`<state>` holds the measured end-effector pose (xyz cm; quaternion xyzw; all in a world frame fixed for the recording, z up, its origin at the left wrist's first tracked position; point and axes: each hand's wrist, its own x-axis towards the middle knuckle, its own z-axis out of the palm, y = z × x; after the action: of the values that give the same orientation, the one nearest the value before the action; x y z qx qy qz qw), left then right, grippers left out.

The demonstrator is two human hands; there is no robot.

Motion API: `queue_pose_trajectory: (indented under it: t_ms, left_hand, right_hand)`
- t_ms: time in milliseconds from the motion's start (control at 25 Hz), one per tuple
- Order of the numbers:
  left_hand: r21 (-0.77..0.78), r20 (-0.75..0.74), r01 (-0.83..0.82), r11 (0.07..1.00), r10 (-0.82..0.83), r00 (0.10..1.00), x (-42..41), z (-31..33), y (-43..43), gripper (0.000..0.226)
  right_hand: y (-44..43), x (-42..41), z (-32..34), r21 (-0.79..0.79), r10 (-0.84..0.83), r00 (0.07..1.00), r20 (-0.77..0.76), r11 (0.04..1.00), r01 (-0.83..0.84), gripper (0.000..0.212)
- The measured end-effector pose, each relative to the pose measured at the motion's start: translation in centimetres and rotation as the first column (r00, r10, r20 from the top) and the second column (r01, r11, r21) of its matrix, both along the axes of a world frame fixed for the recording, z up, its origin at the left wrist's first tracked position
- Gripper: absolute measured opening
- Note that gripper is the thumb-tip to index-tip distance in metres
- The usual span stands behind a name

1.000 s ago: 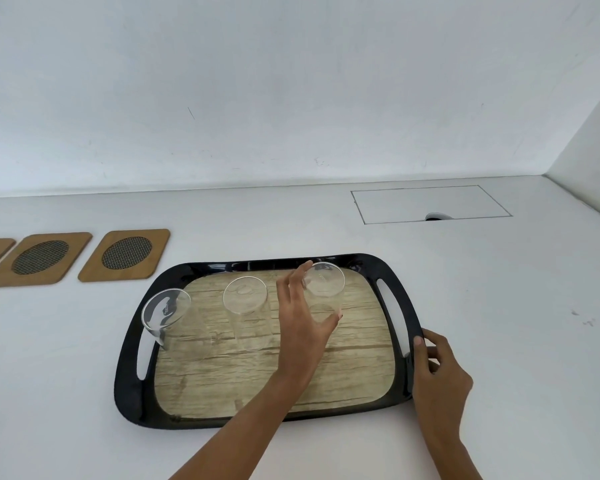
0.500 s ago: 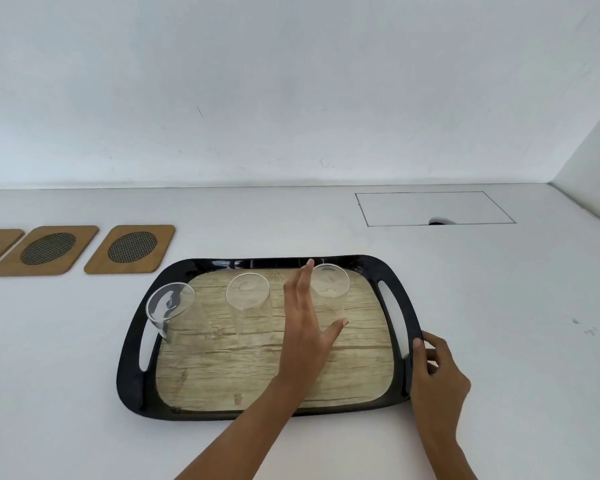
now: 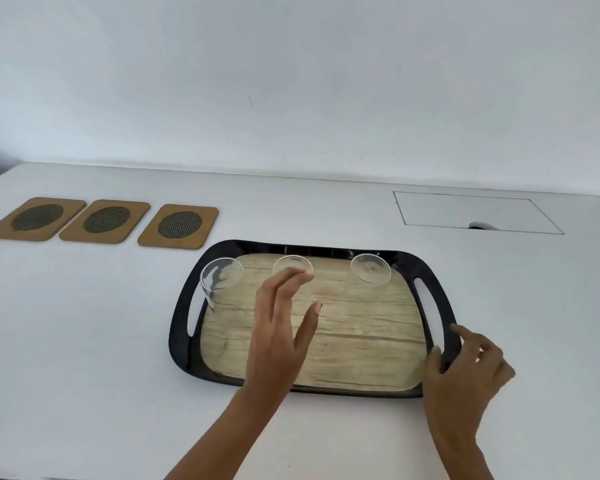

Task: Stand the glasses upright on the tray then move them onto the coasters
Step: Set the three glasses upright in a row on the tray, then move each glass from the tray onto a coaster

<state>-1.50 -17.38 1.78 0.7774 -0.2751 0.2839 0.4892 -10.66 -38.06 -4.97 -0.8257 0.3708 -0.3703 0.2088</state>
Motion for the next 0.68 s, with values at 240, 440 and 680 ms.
queue_pose_trajectory:
  t_ms: [240, 440, 680]
  left_hand:
    - [-0.188, -0.205, -0.317, 0.93, 0.279, 0.938, 1.5, -0.7, 7.0, 0.04]
    - [-0.34, -0.562, -0.205, 0.918, -0.023, 0.827, 3.6, -1.6, 10.6, 0.062]
    - [-0.125, -0.615, 0.07, 0.99, -0.133, 0.778, 6.7, -1.5, 12.3, 0.093]
  right_hand:
    - [10.1, 0.5, -0.9, -0.092, 0.272, 0.962, 0.007, 0.959, -0.27, 0.034]
    - [15.7, 2.3, -2.6, -0.056, 0.359, 0.921, -0.153, 0.927, -0.371, 0.052]
    - [17.0, 3.0, -3.5, -0.173, 0.244, 0.934, -0.259, 0.94, -0.294, 0.049]
